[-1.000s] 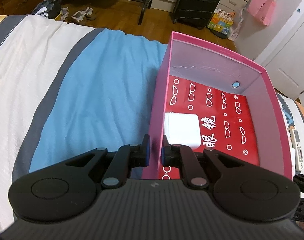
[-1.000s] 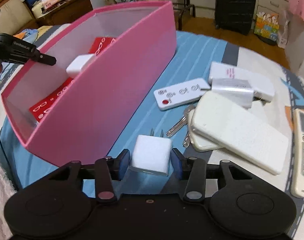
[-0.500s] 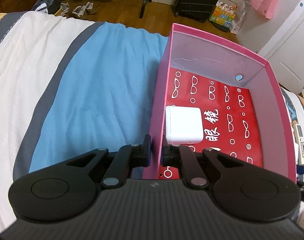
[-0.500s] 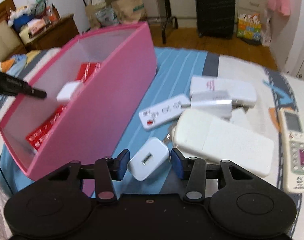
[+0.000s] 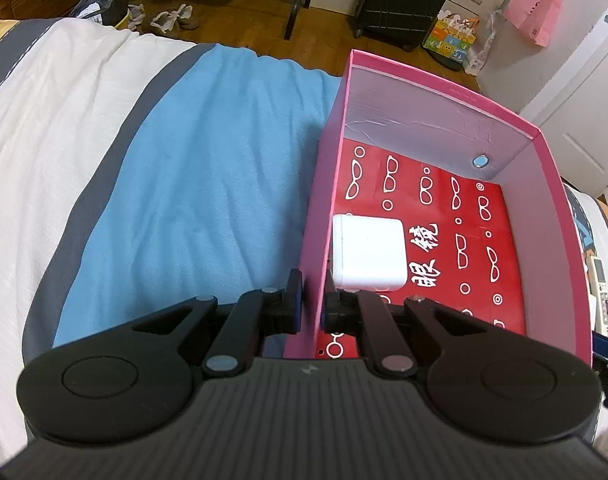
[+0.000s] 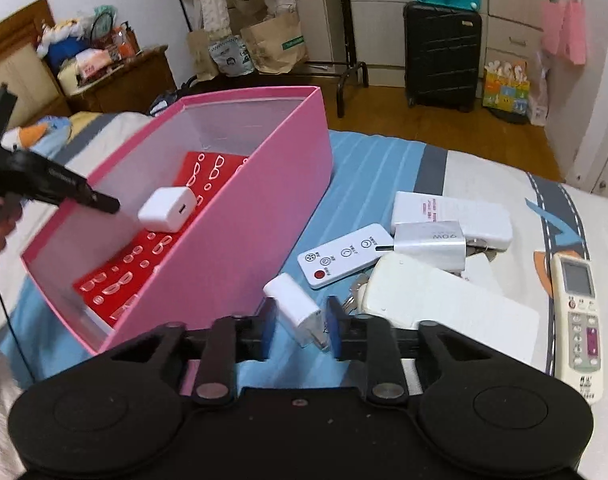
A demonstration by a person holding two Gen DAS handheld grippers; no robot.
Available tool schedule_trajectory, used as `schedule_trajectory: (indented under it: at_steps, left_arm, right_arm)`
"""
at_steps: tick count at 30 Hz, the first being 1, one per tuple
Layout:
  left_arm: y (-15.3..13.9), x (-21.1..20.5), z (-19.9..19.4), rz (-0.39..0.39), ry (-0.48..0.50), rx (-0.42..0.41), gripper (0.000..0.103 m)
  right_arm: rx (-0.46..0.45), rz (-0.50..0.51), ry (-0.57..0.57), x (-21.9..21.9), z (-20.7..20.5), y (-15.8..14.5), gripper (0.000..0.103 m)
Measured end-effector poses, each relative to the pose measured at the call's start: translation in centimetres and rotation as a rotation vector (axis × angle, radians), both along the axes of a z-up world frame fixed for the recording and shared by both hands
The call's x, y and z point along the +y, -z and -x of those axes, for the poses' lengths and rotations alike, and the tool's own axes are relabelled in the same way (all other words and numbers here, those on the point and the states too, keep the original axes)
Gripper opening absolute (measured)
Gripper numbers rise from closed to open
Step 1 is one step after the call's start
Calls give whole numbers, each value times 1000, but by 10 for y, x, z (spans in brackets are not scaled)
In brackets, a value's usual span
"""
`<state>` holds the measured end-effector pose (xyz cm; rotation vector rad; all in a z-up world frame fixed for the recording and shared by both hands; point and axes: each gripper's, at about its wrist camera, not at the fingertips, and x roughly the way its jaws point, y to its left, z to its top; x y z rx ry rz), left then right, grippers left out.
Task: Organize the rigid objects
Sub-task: 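Grasp the small white charger and drop it into the pink box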
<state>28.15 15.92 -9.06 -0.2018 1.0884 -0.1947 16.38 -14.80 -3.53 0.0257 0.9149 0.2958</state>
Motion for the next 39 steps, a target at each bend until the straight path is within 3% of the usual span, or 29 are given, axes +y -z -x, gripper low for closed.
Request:
schedule_trajectory:
  at_steps: [2, 7, 9, 14, 19, 23, 27, 30, 34, 36, 39]
  left_arm:
    - [0, 1, 0, 3, -1, 1, 8]
    - [0, 0, 0, 3, -3, -1, 8]
    - [0, -1, 1, -16, -10, -4, 9]
    - [2, 1, 0, 10, -10, 7, 8]
    - [3, 1, 0, 10, -5, 6, 8]
    - [2, 1, 0, 10, -7, 7, 8]
    - [2, 0, -1, 14, -10, 19, 8]
    - [2, -2, -1, 5, -4, 15, 8]
    - [2, 0, -1, 12, -4, 14, 8]
    - [2, 1, -1, 17, -6, 18, 8]
    - [2, 2, -1, 14, 8, 12, 9]
  right_arm:
    - [-13, 18, -35, 2, -1, 4, 50]
    - [-36, 0, -155, 5, -5, 20, 53]
    - [-59, -17, -129, 2, -8, 29, 53]
    - [19, -47, -81, -2, -22, 45, 36]
    - [16, -136, -19, -4, -10, 25, 33]
    - [-94, -124, -5, 1, 10, -5, 32]
    - [-190, -269, 43, 1, 35, -36, 32]
    - [-210, -233, -45, 28, 41, -55, 32]
    - [-143, -211, -160, 66, 26, -66, 32]
    - [-56, -163, -169, 88, 5, -58, 32]
    - [-16, -97, -255, 121, -17, -42, 32]
